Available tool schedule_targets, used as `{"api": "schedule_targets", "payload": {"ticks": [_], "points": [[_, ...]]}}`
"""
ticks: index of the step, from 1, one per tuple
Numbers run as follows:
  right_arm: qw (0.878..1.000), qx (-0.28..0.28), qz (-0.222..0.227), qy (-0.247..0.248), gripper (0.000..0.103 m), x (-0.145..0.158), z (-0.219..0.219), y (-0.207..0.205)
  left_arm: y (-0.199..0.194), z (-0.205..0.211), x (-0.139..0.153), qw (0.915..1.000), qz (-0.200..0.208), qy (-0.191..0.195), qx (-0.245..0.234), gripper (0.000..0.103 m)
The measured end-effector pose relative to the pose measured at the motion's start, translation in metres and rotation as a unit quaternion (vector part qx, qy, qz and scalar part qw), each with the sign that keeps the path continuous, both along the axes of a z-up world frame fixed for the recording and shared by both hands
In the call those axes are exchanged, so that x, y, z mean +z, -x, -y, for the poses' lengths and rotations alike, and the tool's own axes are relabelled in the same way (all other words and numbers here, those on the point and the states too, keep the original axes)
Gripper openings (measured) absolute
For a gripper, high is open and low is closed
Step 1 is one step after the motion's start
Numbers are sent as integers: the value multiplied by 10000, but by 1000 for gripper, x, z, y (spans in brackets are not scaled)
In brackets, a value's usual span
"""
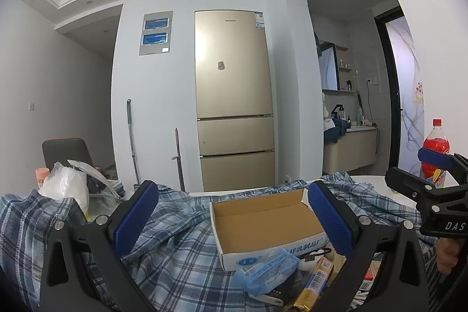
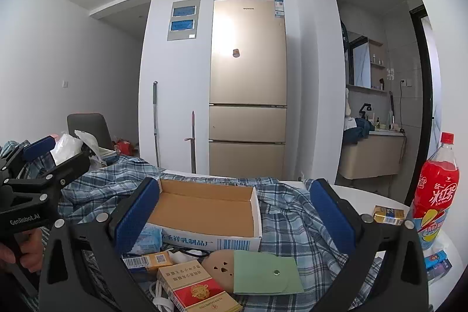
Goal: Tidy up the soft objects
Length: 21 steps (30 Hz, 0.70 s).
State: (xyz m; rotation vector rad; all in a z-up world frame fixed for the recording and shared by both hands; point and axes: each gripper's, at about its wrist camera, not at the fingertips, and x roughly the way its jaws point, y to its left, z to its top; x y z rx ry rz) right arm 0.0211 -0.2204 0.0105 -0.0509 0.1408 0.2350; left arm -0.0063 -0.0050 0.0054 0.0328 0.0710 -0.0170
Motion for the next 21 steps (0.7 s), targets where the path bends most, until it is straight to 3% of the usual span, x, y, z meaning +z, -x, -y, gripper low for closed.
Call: {"api": "schedule_targets", "payload": {"ticks": [21], "points": [[9998,34,60,192,103,-5,-7,1,-6,-6,-3,10000,-34,21,-84,103]]}}
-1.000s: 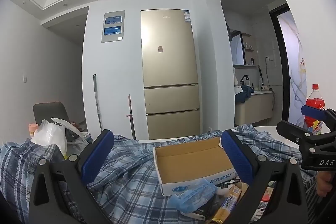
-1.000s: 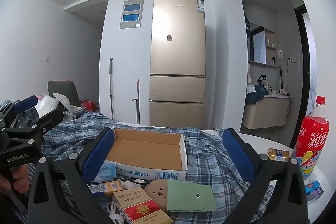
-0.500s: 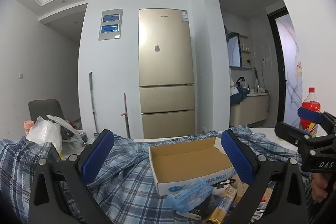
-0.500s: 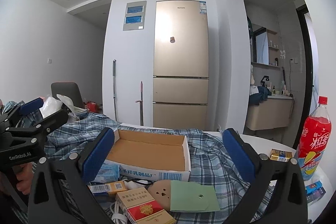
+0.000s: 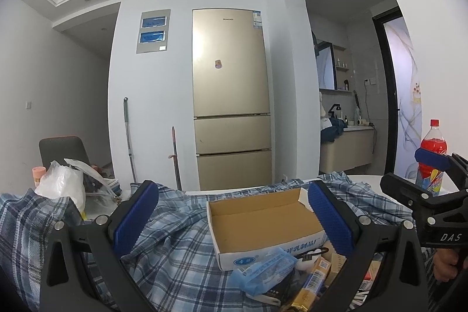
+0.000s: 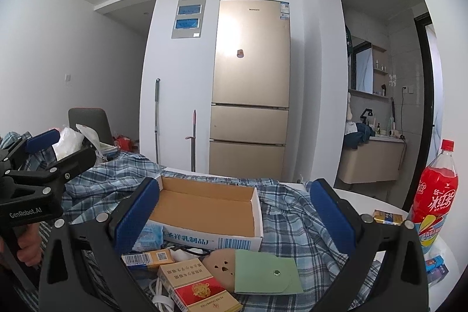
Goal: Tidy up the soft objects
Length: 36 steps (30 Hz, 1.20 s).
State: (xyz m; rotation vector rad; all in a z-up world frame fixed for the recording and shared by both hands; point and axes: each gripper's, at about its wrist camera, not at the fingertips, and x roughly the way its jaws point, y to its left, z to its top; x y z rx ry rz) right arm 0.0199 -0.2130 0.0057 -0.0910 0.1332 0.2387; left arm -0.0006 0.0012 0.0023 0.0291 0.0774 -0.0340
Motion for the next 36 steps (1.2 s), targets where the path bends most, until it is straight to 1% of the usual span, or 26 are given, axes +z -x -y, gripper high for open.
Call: {"api": "schedule_targets", "payload": {"ticks": [7,12,17,32,36], "points": [[10000,-31,21,-22,103,1,1,2,5,5,-1,9999,116,-88,51,103],[10000,-28,25,-17,103,1,1,2,4,4,-1,10000,64,-36,46,103],[10000,-15,60,2,103,1,2,3,4,3,0,9999,56,-78,44,103],[10000,-35,71,17,103,1,1,3,5,2,2,9999,77,-30,75,103],[10000,-54,53,13,103,1,1,4,5,4,1,9999,105,-73,91,103]]}}
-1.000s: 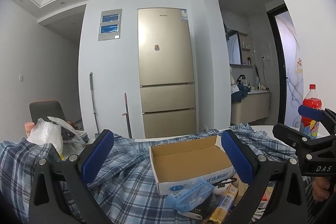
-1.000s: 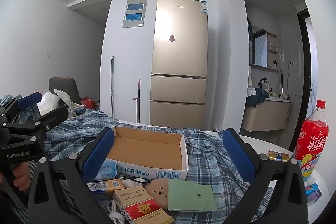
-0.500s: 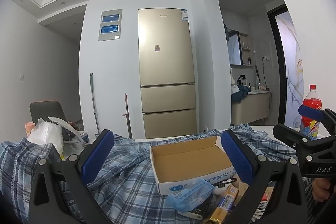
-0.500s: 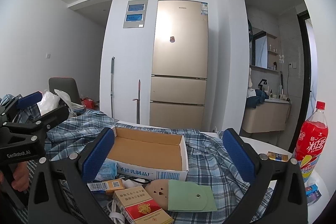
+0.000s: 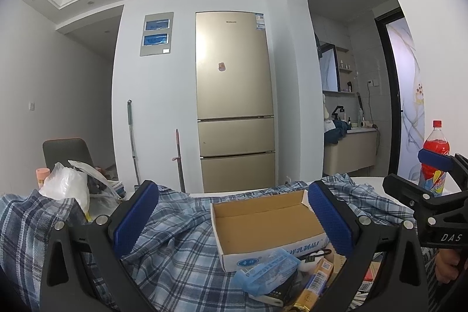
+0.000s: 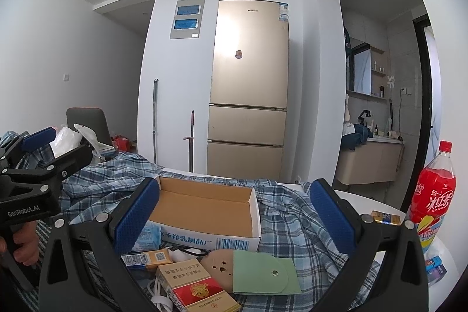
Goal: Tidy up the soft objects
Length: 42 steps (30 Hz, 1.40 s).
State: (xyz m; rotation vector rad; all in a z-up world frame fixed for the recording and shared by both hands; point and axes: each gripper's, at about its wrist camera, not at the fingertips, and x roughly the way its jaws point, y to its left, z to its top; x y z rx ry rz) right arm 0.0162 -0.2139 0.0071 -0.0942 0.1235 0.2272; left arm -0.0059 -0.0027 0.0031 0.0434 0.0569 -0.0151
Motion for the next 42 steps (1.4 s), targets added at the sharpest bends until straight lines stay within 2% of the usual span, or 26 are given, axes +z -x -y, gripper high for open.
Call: {"api": "schedule_targets", "payload": {"ticks": [17,23,28,31,33,36,39,42], "points": [[10000,-25,36,-28,103,3,0,4,0,1,-2,10000,29,17,40,103],[10000,-51,-8,-68,103,5,0,2,0,-2,1,9999,-99,63,-25,103],[9986,-87,-132,-513,103,15,19,-1,-2,-8,8,9992,-317,196,-156,103],[9964,-28,-487,-697,103,21,28,-10,-1,-9,17,9986,-500,132,-132,103],[9925,123,-915,-801,103,23,32,-20,-1,-9,23,9978,-638,78,-164,103],[9862,377,-1435,-729,103,23,30,-31,-2,-9,30,9953,-934,16,-267,103],[9777,619,-1904,-626,103,19,27,-39,-6,-9,30,9889,-1388,-3,-532,103],[9634,999,-2426,-557,103,9,24,-48,-16,-4,24,9750,-2025,-90,-912,103]]}}
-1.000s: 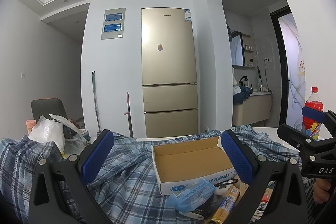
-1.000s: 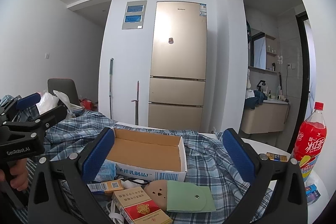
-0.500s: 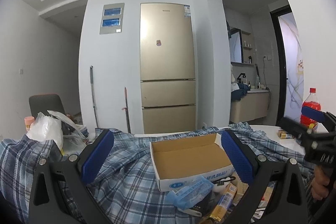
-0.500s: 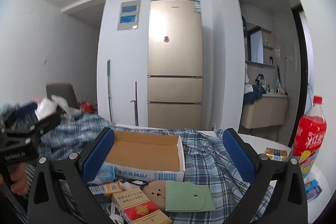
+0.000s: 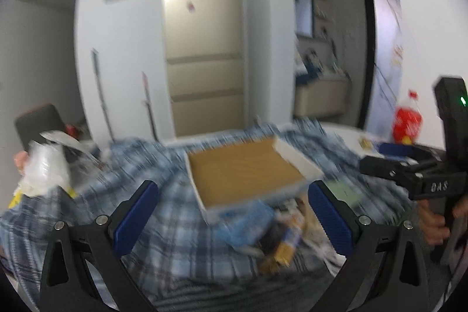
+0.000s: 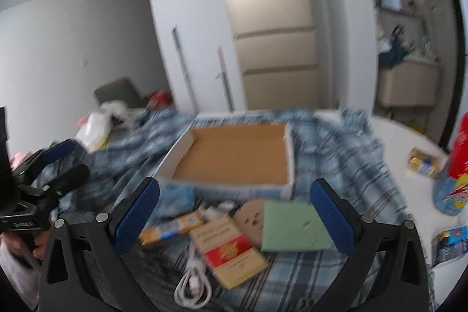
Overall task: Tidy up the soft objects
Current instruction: 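Grasp the gold tube with the left gripper while the right grasps the red-gold pack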
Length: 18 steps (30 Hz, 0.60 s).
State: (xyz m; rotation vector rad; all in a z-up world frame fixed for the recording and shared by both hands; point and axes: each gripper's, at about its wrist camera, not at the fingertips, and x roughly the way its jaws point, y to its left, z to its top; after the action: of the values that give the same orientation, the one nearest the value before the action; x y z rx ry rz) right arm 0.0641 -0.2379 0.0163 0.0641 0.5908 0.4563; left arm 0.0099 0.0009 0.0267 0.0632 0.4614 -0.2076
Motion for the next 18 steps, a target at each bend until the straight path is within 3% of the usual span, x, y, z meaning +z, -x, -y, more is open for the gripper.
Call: {"api": "schedule_targets", "payload": {"ticks": [2,5,7,11,13,18], "points": [[9990,288,-341,61,101,-9,0,-7,-9,9,-10,9977,-528,-239,-340,103],[9949,583,-788,233,91,-27,-6,-18,-18,19,-27,9929,-902,-462,-623,102],[9906,752,-1040,464,86,-39,-11,-25,-22,26,-36,9890,-1083,-648,-778,94],[9809,1028,-1459,769,77,-65,-18,-36,-28,40,-55,9802,-1395,-905,-1074,91],[9754,1222,-1647,812,77,-75,-22,-40,-30,44,-60,9762,-1547,-941,-1195,80],[9656,1536,-1907,877,77,-86,-28,-46,-43,56,-72,9676,-1806,-1032,-1433,78]]}}
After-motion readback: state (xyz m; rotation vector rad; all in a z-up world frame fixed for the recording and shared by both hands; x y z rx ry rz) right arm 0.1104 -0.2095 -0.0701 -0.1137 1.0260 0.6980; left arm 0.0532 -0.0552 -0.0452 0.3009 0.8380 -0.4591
